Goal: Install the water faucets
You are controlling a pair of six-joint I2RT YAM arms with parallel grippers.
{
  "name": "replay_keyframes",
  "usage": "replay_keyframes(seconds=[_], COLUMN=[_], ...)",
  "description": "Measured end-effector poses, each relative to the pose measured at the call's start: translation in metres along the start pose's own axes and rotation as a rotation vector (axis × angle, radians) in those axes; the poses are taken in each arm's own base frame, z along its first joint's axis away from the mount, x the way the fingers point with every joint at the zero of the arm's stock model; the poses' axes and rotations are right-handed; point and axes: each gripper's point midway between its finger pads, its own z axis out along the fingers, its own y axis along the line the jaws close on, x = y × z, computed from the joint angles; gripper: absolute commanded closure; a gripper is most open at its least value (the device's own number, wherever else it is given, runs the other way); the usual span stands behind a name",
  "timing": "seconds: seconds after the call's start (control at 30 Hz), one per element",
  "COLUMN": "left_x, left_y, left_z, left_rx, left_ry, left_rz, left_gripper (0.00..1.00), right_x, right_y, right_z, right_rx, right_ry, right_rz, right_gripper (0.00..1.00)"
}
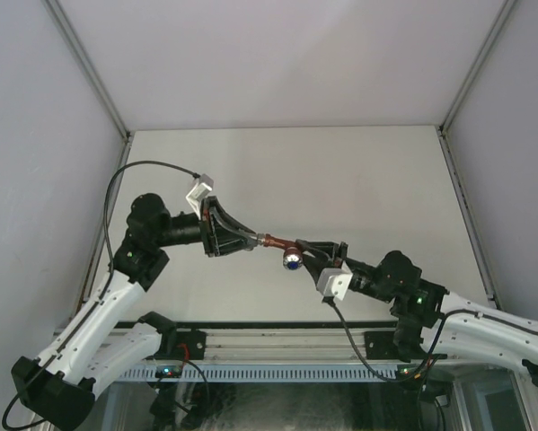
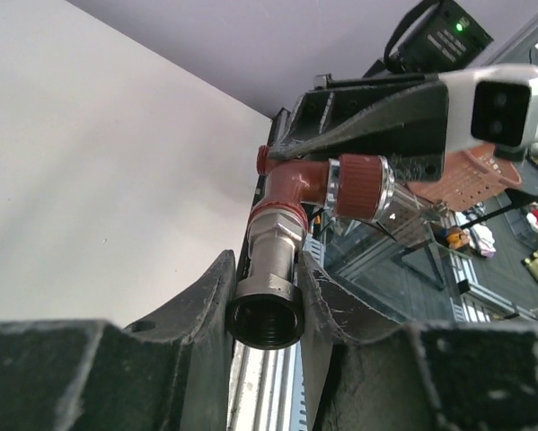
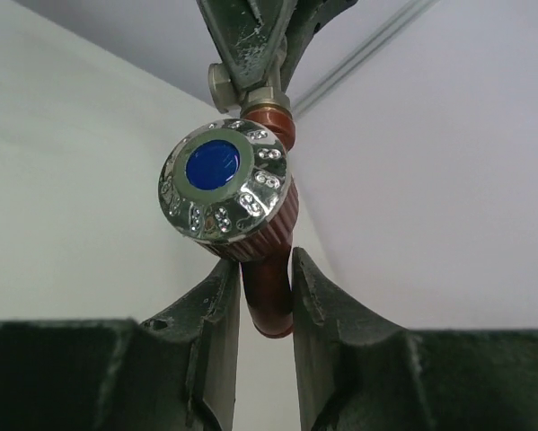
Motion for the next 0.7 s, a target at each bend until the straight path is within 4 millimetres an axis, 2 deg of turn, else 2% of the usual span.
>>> replay_keyframes(seconds=[0.17, 0.4, 0.7], left_x=[0.004, 0.009, 0.02], left_y=[0.001, 0.002, 0.011], left_z=[0.001, 0.003, 0.001], left_rx=[0.015, 0.028, -0.027], left_ry=[0.014, 0.027, 0.055], left_rz=[0.043, 0.122, 0.208], left_gripper=[0.97, 1.0, 1.0], right_x=[0.003, 0.003, 0.014], right_y=[-0.001, -0.013, -0.022], right_z=[-0.004, -0.009, -0.002], right_rx=[-0.015, -0.001, 0.046], right_ry=[-0.04, -0.086, -0.029], right_rz=[0.278, 0.695, 1.199], right_gripper=[1.0, 1.0, 1.0])
